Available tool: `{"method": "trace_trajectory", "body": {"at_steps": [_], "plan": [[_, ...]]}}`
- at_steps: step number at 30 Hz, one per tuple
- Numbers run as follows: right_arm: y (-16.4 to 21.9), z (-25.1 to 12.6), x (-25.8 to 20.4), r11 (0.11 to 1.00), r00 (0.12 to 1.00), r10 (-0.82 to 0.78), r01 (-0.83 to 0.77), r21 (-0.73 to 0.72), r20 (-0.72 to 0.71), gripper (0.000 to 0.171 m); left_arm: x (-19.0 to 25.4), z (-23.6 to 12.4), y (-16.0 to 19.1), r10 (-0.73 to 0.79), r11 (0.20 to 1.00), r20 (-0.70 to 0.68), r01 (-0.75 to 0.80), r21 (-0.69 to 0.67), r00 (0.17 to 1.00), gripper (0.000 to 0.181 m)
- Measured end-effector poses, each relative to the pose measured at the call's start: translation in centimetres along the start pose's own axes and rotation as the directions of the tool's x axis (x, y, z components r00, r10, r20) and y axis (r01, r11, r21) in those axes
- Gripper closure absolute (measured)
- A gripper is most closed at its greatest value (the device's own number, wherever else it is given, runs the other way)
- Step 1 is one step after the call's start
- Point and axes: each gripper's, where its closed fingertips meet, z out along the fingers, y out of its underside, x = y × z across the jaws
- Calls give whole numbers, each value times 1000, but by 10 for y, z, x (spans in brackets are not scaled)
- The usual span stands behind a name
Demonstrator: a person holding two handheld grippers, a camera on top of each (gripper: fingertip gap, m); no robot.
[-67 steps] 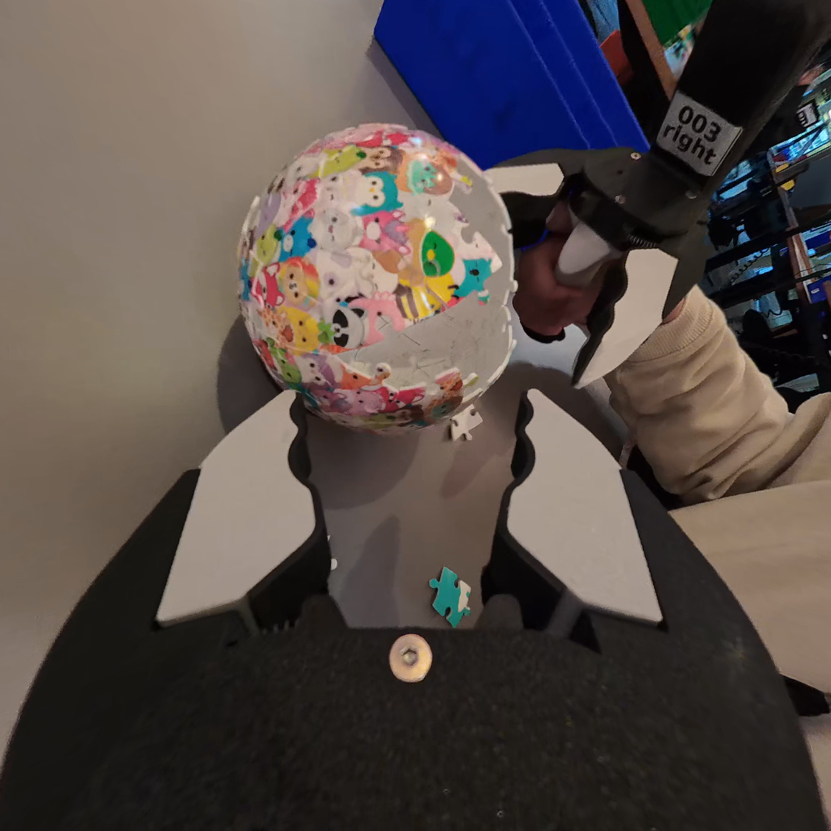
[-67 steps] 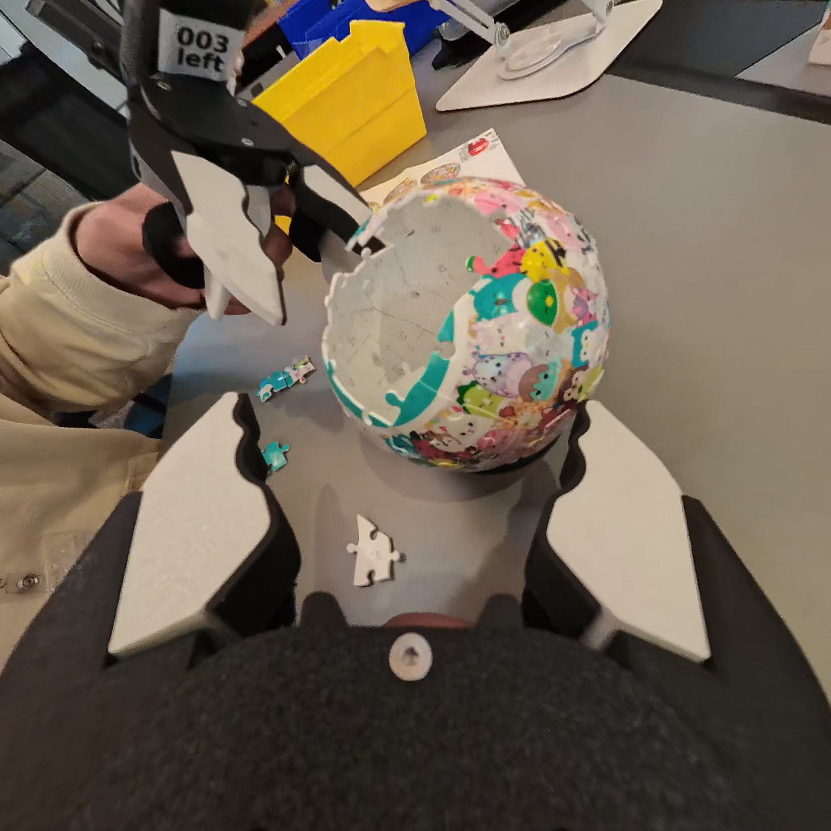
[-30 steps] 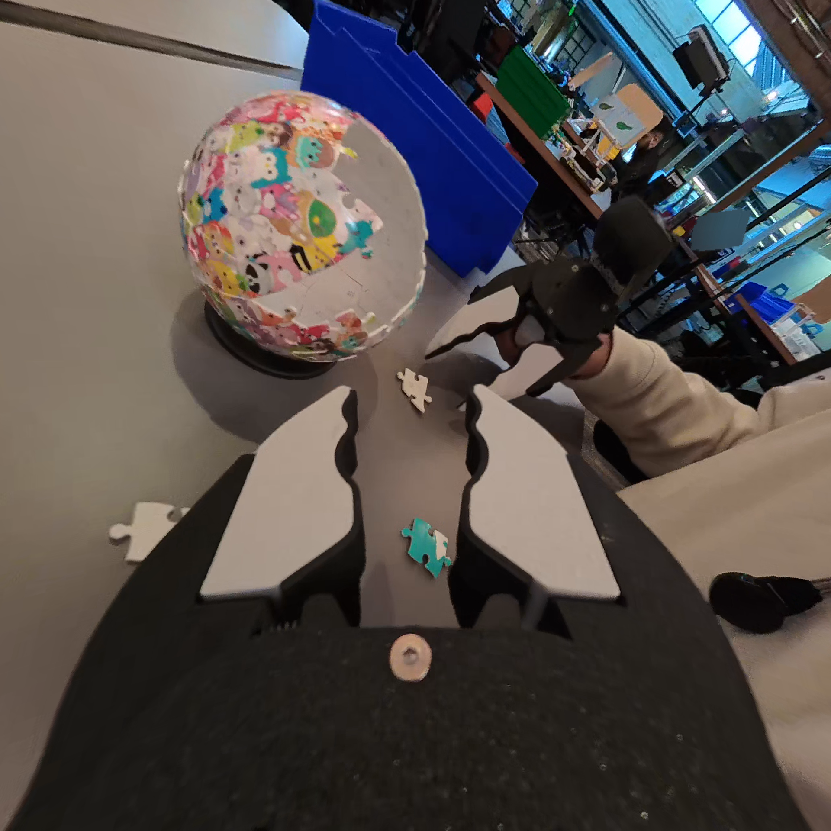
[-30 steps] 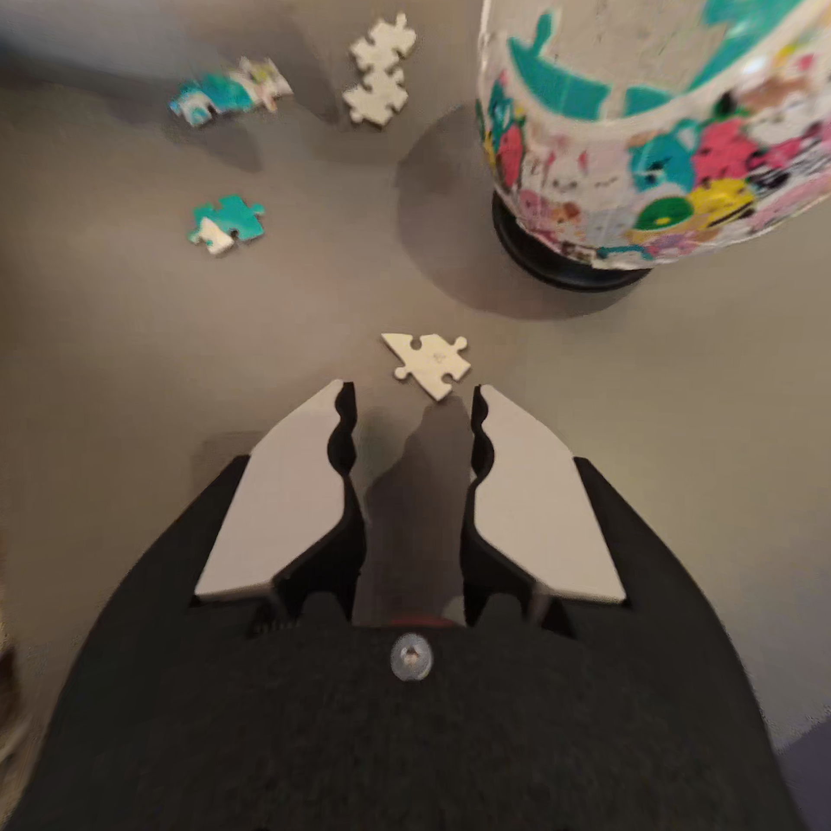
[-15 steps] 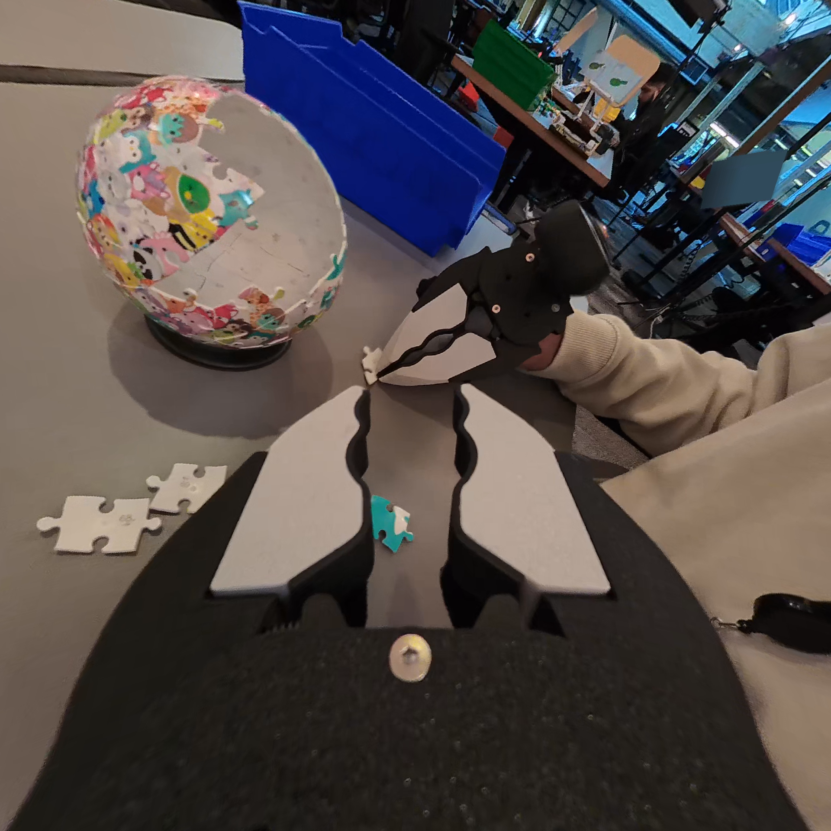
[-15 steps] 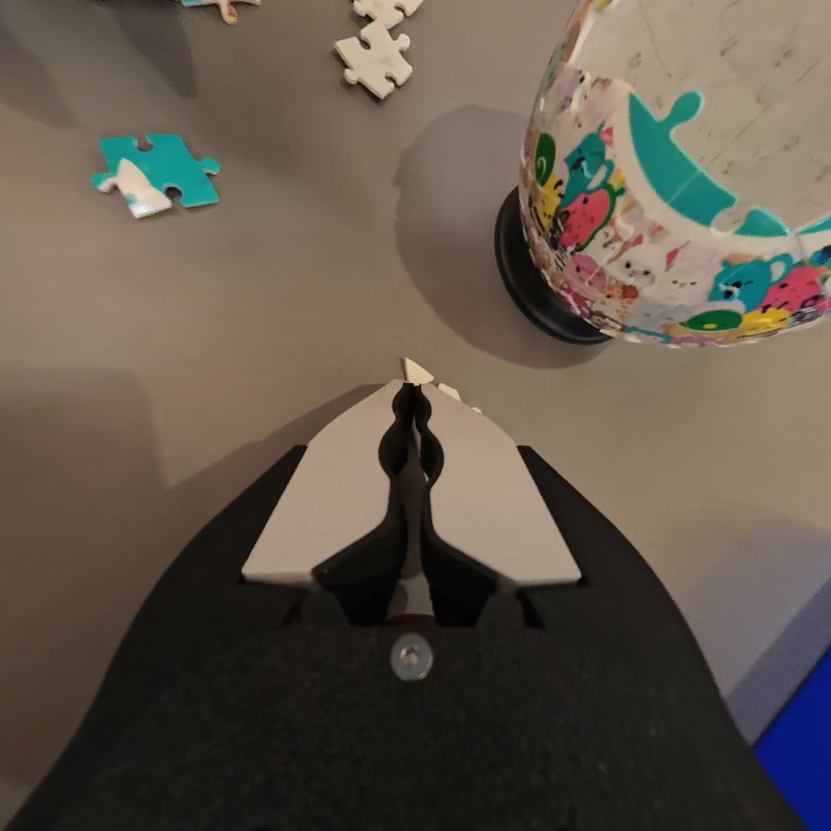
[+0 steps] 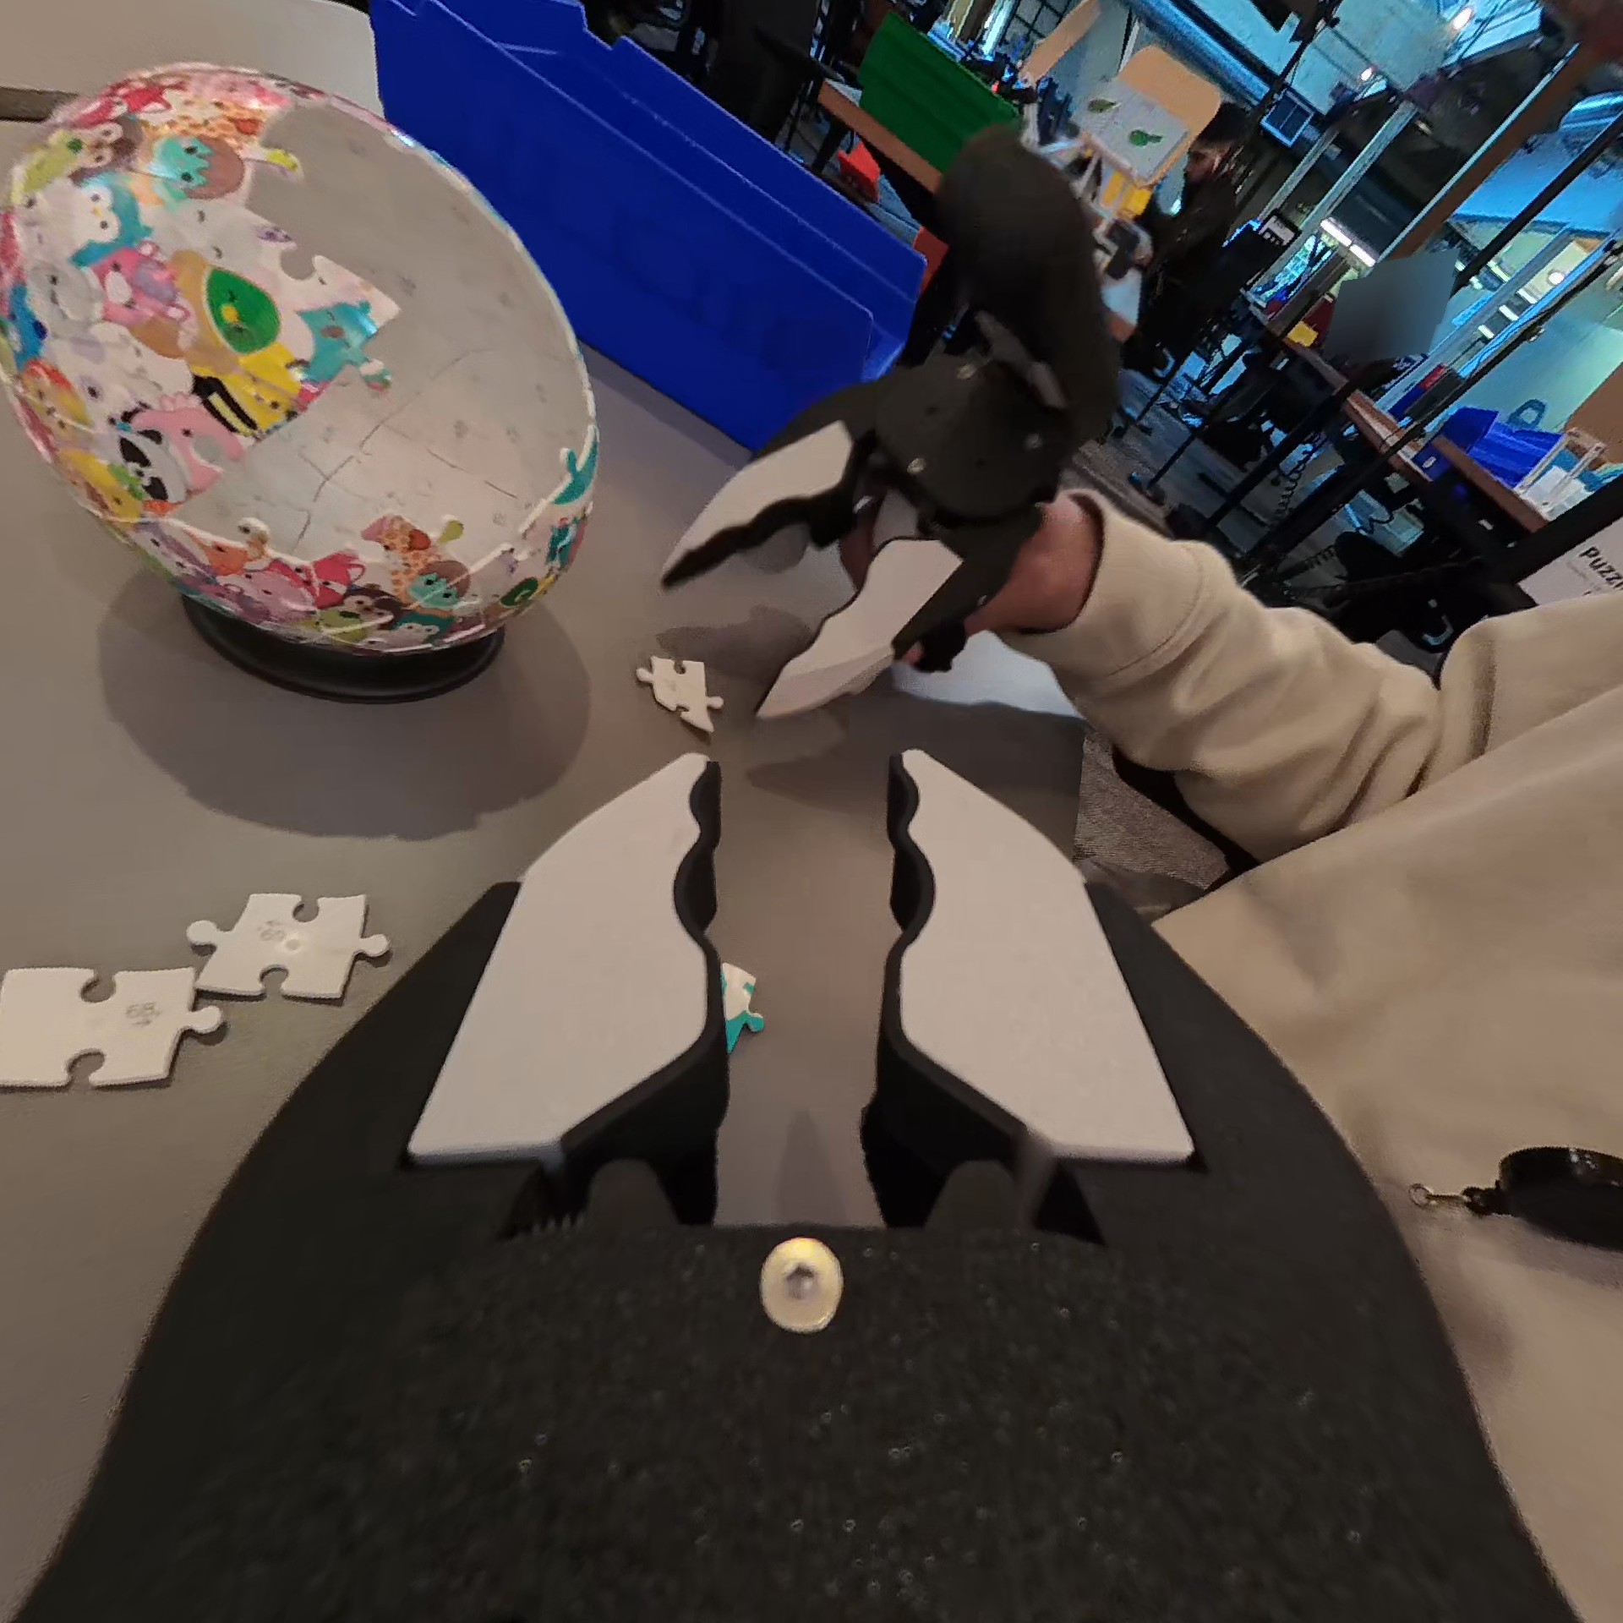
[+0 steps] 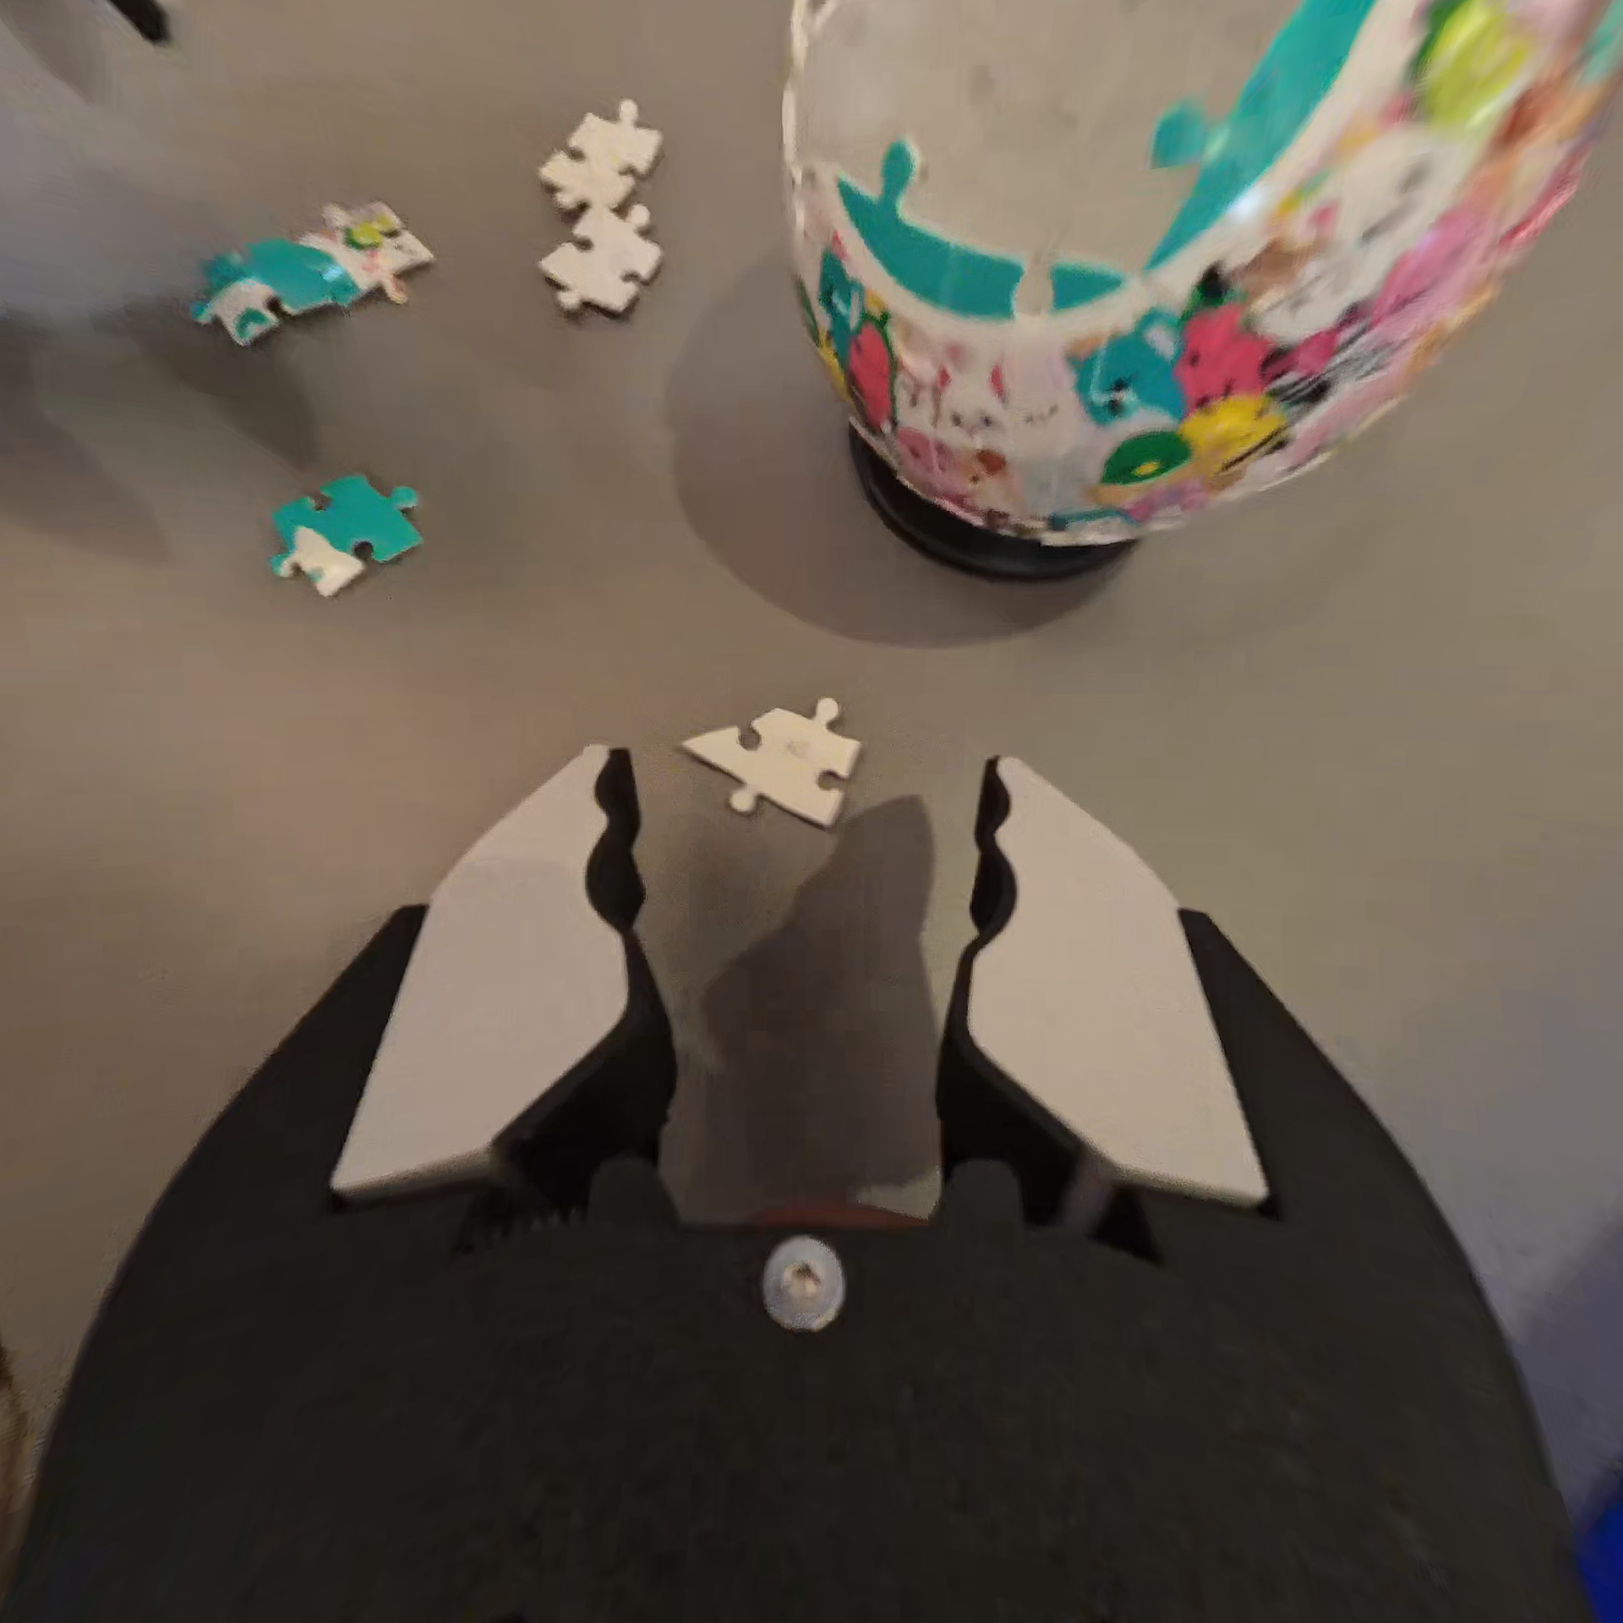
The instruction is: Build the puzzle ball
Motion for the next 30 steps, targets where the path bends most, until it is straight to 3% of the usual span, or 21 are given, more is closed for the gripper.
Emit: {"method": "trace_trajectory", "body": {"at_steps": [3,8,11,14,15,16,17,18,19,22,24,27,29,30], "plan": [[10,21,-16,996,993,60,-53,-69,105,108,-1,0,1,-23,1000,-10,23,1,1000,145],[10,24,-10,997,1000,-31,31,-68,3,144,-5,-2,1,-13,1000,18,13,3,1000,146],[12,22,-11,999,1000,5,-4,-53,19,144,-6,-3,0,-24,1000,16,23,10,1000,146],[-11,12,-25,981,963,167,-184,66,211,145,-4,-2,0,-8,1000,9,8,8,1000,146],[-31,-1,-34,944,910,234,-298,145,343,171,-4,-2,0,16,1000,9,-16,4,1000,146],[-59,-18,-41,856,808,298,-462,232,508,171,-2,-3,-2,49,999,5,-50,5,999,146],[-85,-41,-50,742,630,309,-629,234,712,171,3,-4,-6,89,996,-14,-89,17,996,146],[-98,-52,-53,678,492,315,-715,171,811,171,8,-6,-12,128,991,-27,-127,34,991,146],[-98,-43,-51,687,516,349,-709,161,782,171,8,-8,-17,163,986,-19,-163,33,986,146],[-70,-10,-34,803,747,406,-566,184,527,171,-6,-33,-2,170,983,95,-162,-87,981,159],[-66,-20,-41,832,816,334,-490,260,471,171,11,-60,8,107,994,68,-106,-17,992,159],[-57,-40,-68,847,844,225,-417,331,487,171,26,-81,31,83,992,86,-90,84,993,159],[-49,-61,-113,875,788,93,-356,328,609,169,34,-85,38,52,991,72,-60,117,996,159],[-39,-68,-137,904,772,24,-287,316,635,159,44,-85,38,35,990,23,-38,133,999,159]]}}
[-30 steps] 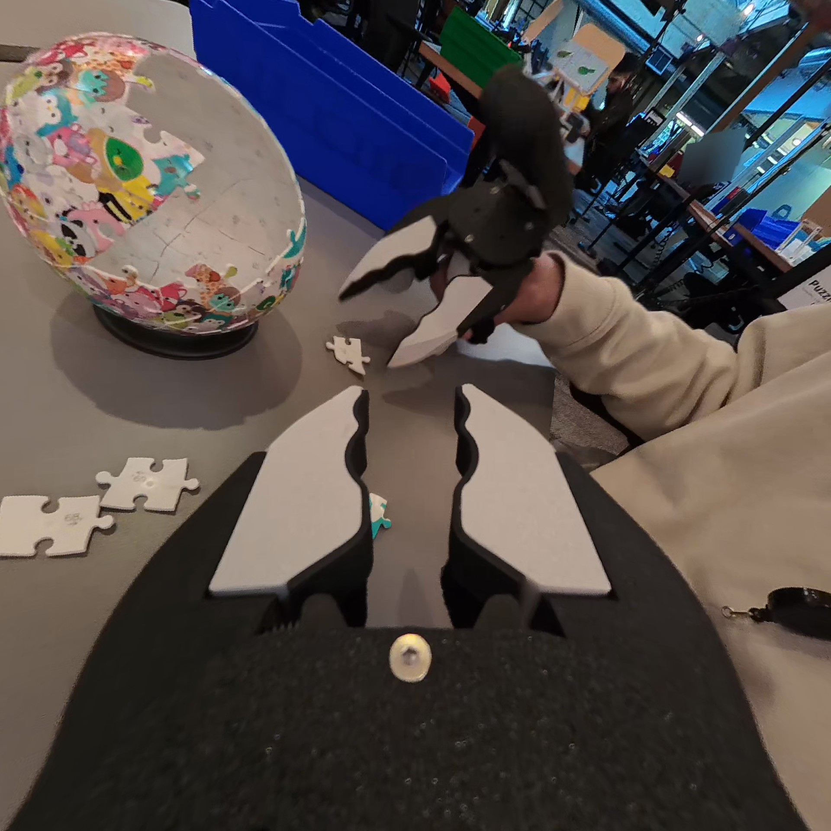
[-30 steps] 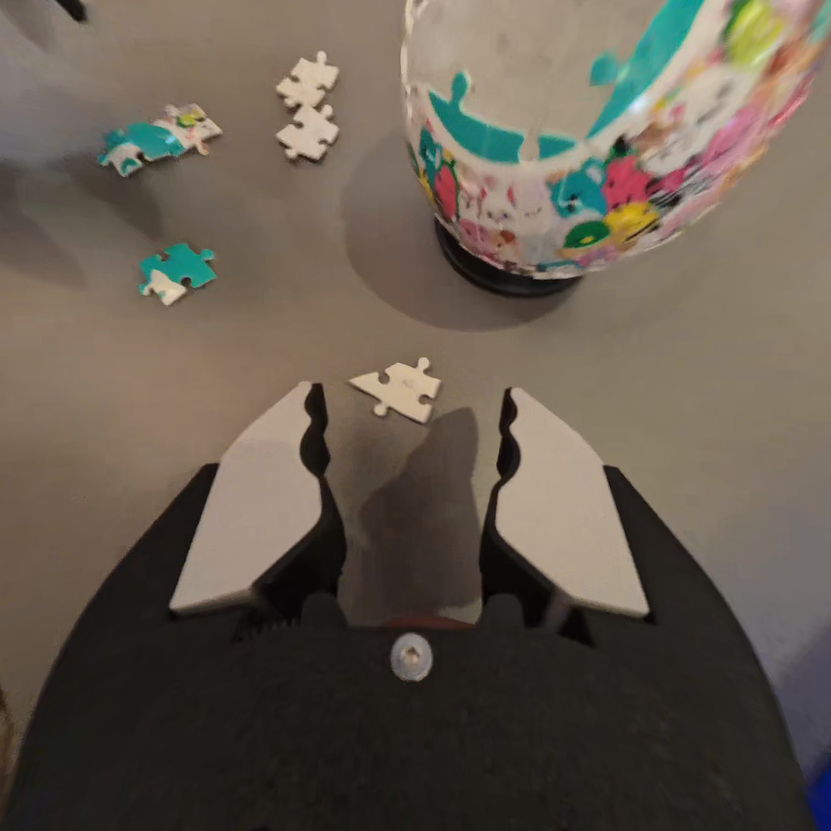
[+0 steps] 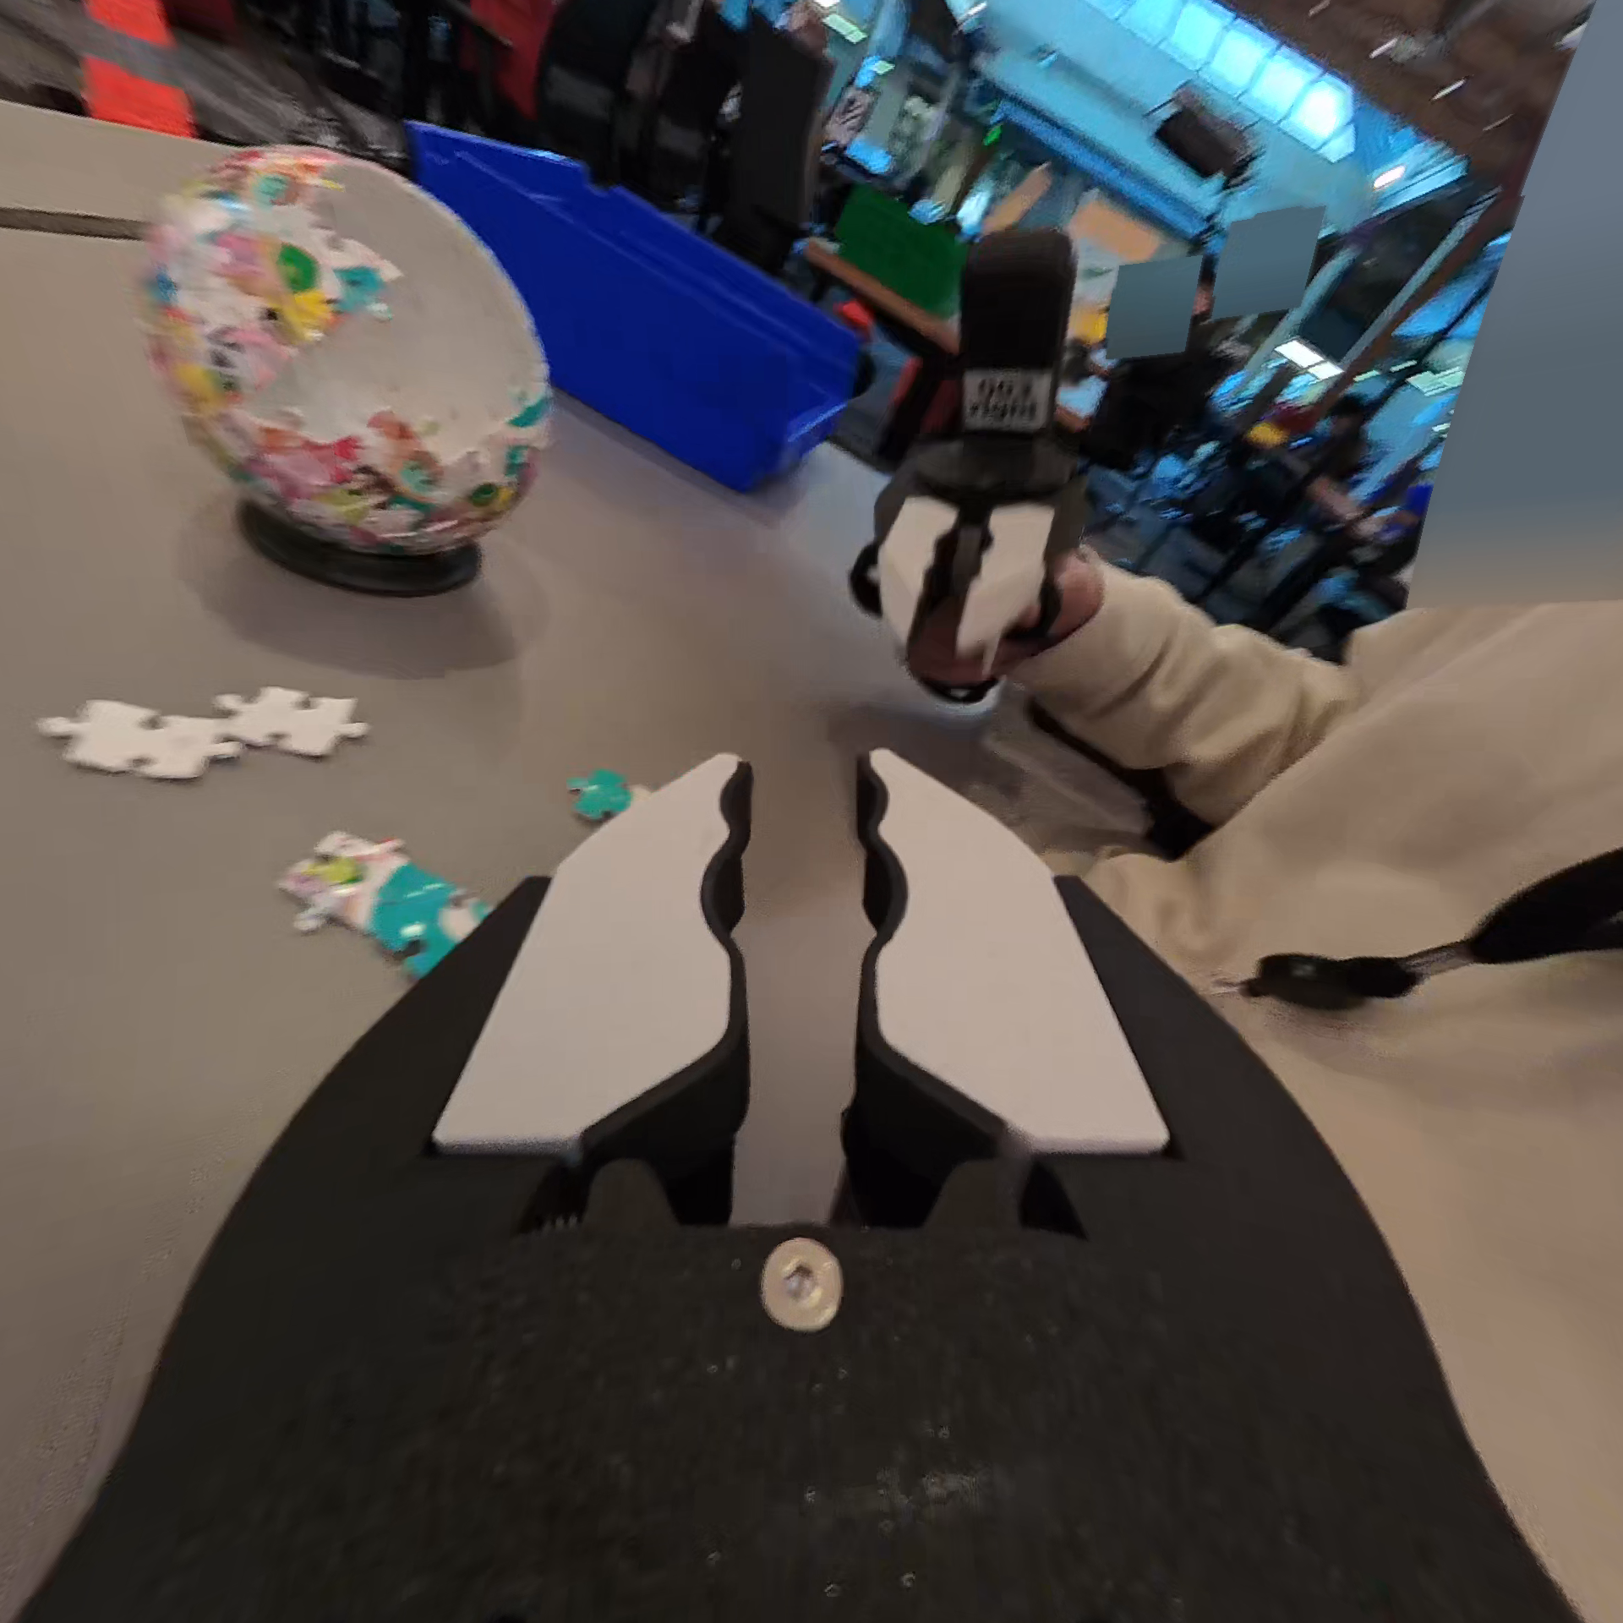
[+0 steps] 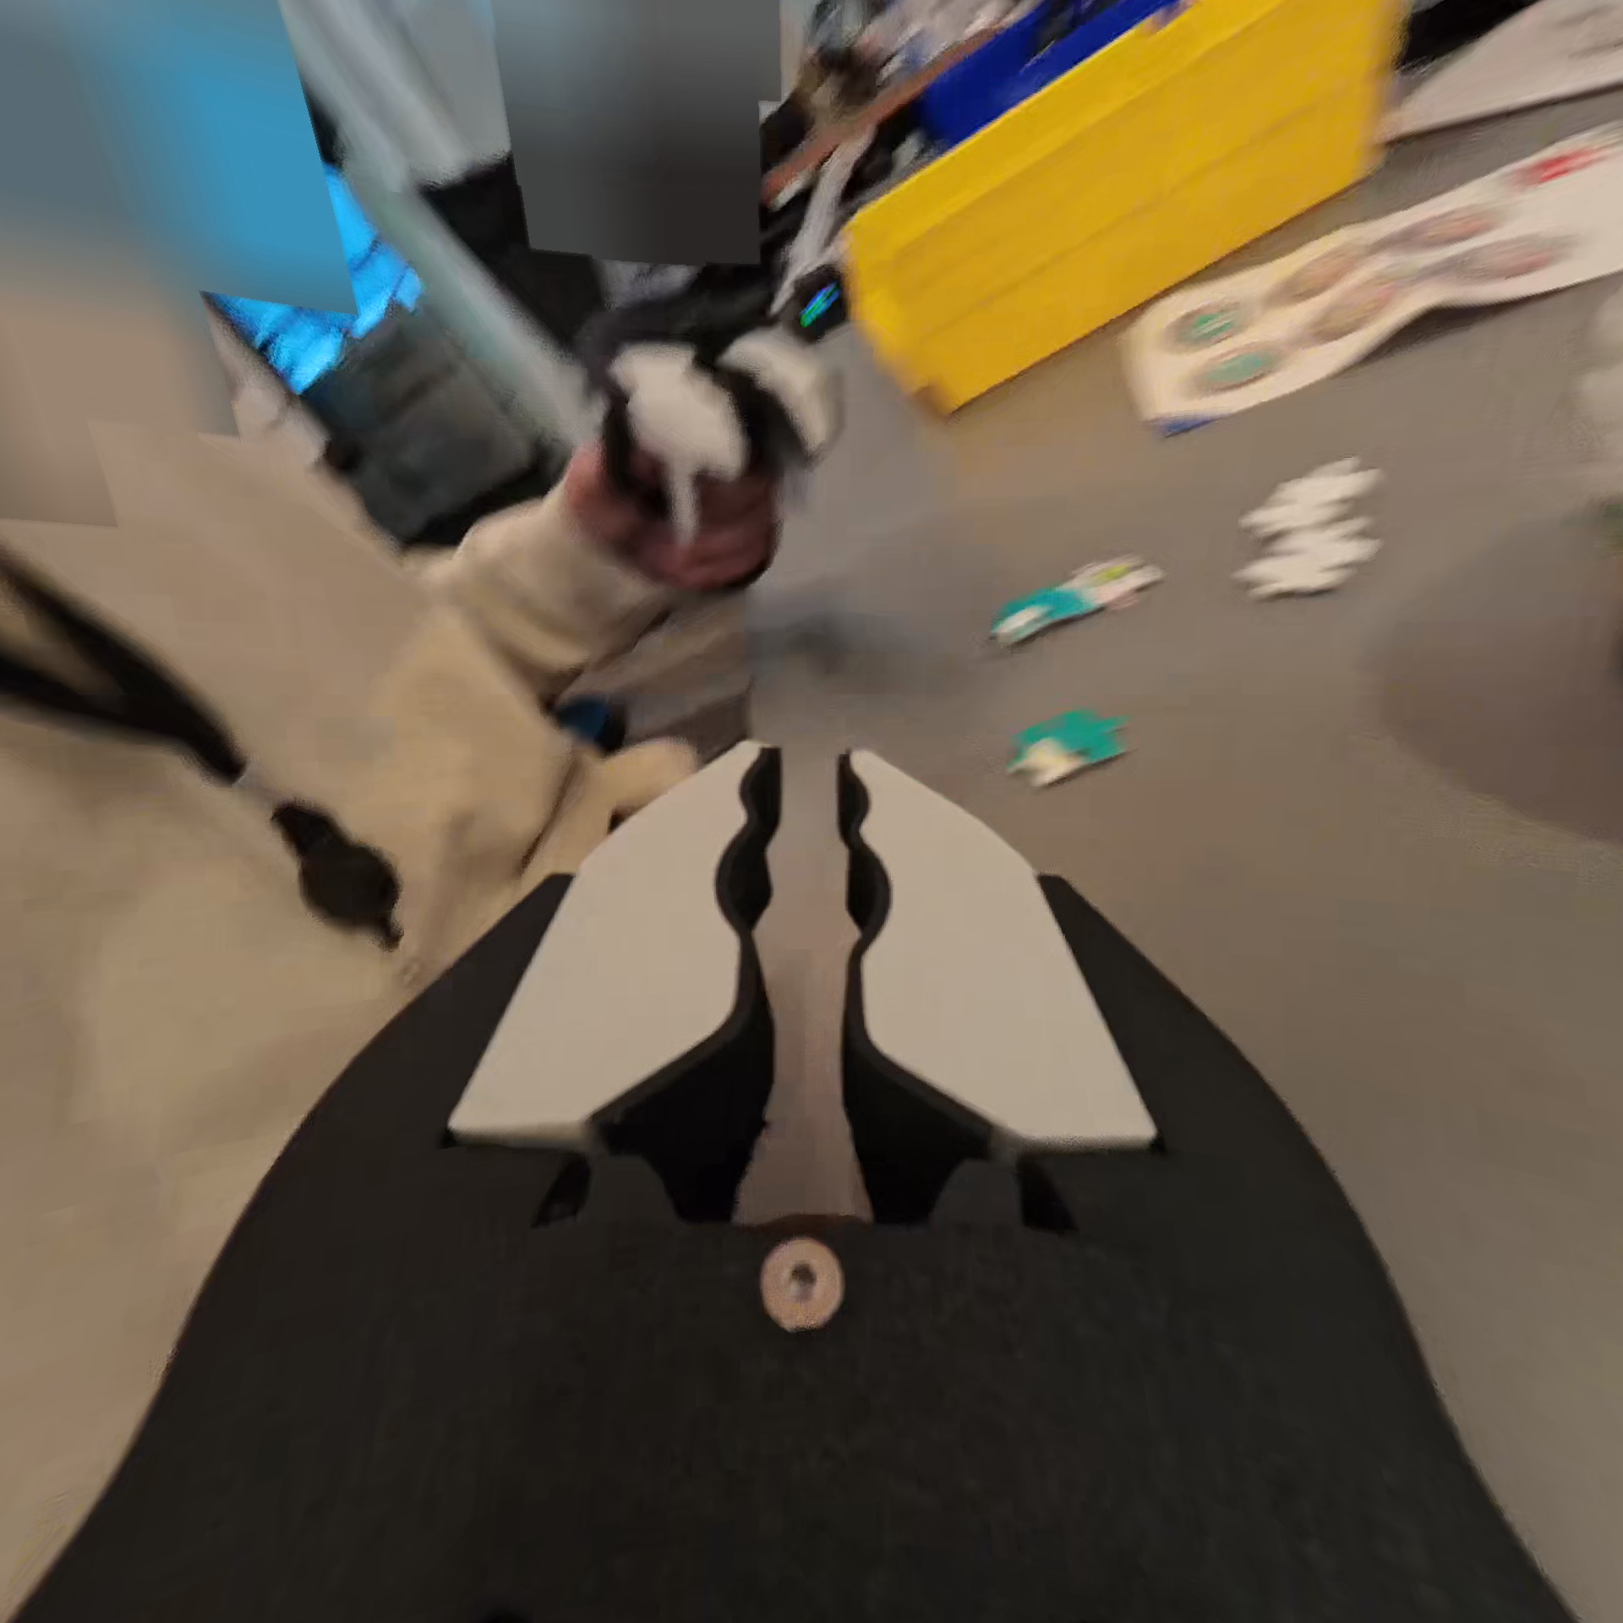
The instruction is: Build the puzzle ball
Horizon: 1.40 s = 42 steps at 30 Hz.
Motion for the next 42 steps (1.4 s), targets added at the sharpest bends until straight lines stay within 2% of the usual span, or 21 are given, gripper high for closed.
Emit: {"method": "trace_trajectory", "body": {"at_steps": [1,4,6,9,13,15,17,19,23,28,31,33,34,37,40,42], "plan": [[18,5,-20,994,997,-60,63,-86,41,156,9,-1,-1,-21,1000,-38,22,12,999,159],[74,16,-45,902,970,-241,230,-366,16,150,25,-3,0,-61,998,-77,64,31,995,159],[96,23,-51,846,949,-315,270,-460,-23,148,33,-6,4,-61,998,-51,62,22,997,159],[101,34,-63,863,932,-358,307,-401,-57,155,35,-10,7,-4,1000,47,2,24,999,159],[96,41,-69,874,934,-349,297,-386,-72,149,31,-22,7,49,999,140,-51,13,989,159],[100,41,-71,885,951,-295,235,-401,-95,145,32,-29,11,43,999,171,-47,17,984,159],[110,46,-84,910,965,-239,184,-372,-106,142,41,-35,20,-6,999,151,0,37,988,159],[136,49,-97,901,970,-208,140,-409,-125,139,57,-41,32,-84,996,122,77,55,989,159],[184,46,-99,813,923,-323,156,-562,-211,135,95,-53,33,-158,978,44,150,147,986,159],[211,64,-67,753,904,-321,62,-656,-283,121,99,-61,34,-17,993,176,-3,116,984,159],[239,69,-33,651,885,-336,-29,-759,-321,124,101,-64,29,18,991,181,-42,128,983,159],[252,82,-23,640,898,-303,-58,-766,-321,128,98,-66,28,28,990,192,-54,132,981,159],[257,88,-20,636,905,-294,-55,-769,-308,133,97,-68,26,29,989,196,-57,137,980,159],[272,102,-1,565,889,-376,-1,-825,-260,129,92,-76,23,14,984,202,-50,172,979,159],[295,117,26,451,861,-478,74,-889,-171,124,85,-82,21,0,983,202,-37,179,979,159],[305,112,42,379,819,-559,114,-918,-129,124,78,-89,20,10,985,232,-49,164,973,159]]}}
